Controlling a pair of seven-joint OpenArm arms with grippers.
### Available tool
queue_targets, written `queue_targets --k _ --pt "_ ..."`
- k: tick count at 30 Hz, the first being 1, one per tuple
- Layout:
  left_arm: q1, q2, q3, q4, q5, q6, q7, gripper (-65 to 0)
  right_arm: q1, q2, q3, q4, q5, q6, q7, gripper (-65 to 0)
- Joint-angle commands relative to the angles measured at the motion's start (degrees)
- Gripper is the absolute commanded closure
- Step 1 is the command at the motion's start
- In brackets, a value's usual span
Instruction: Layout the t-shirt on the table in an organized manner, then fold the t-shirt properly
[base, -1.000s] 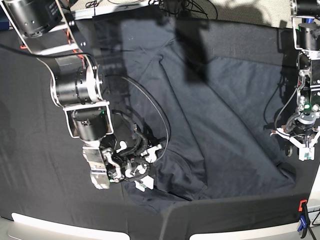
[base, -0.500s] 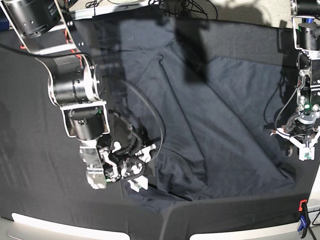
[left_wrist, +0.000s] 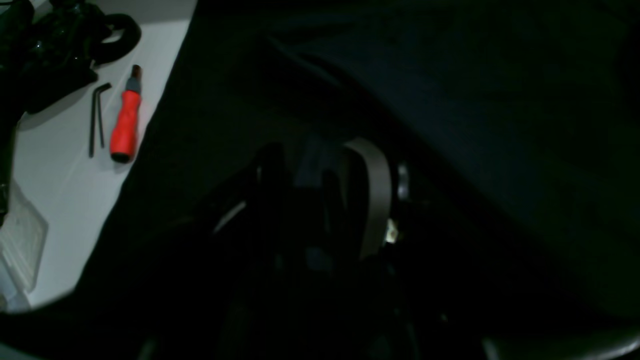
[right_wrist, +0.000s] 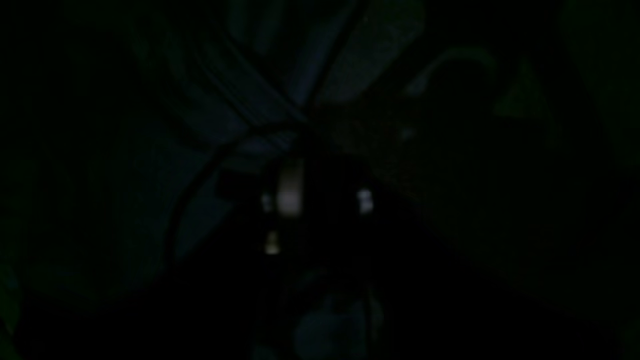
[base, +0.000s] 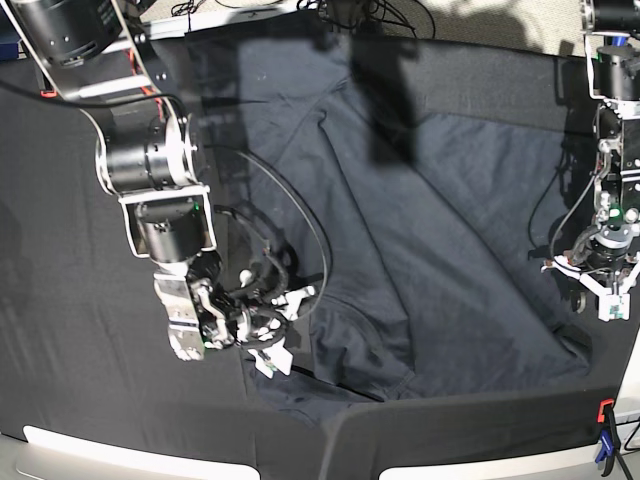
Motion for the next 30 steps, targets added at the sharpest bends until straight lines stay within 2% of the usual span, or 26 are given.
queue_targets --k 1,3,4,8,14,19,25,30 --pt "-1.2 -1.0 -0.4 1.1 0.0 0.3 -1.7 -20.4 1.1 0.2 0.0 0.9 -0.1 1.1 -1.9 -4.2" --pt "-1.2 -1.0 -0.4 1.1 0.0 0.3 -1.7 -20.4 0.9 0.8 0.0 2.4 0.0 4.0 -3.6 -0.9" --pt "-1.2 -1.0 -0.4 1.0 0.0 0.3 -1.7 -20.4 0.7 1.0 0.0 3.5 0.0 4.2 -5.3 -0.1" --pt "-1.2 -1.0 -0.4 1.0 0.0 0.3 -1.5 -20.4 -2.0 3.0 0.0 10.1 0.0 4.1 -10.7 0.0" --pt "-1.2 -1.0 -0.4 1.0 0.0 0.3 -1.6 -20.4 -9.8 9.2 1.5 22.6 0.0 3.5 -11.6 0.0" --pt "-1.2 -1.0 -0.4 1.0 0.0 0.3 -1.6 -20.4 -14.4 12.9 8.0 27.4 -0.1 3.5 -12.0 0.0" --pt "-1.2 -1.0 -0.4 1.0 0.0 0.3 -1.6 -20.4 -18.1 15.2 18.1 27.5 0.0 5.0 -12.2 0.0" --pt "-1.2 -1.0 -0.4 1.0 0.0 0.3 -1.6 -20.4 -21.9 17.9 21.4 27.5 0.0 5.0 -12.2 0.0"
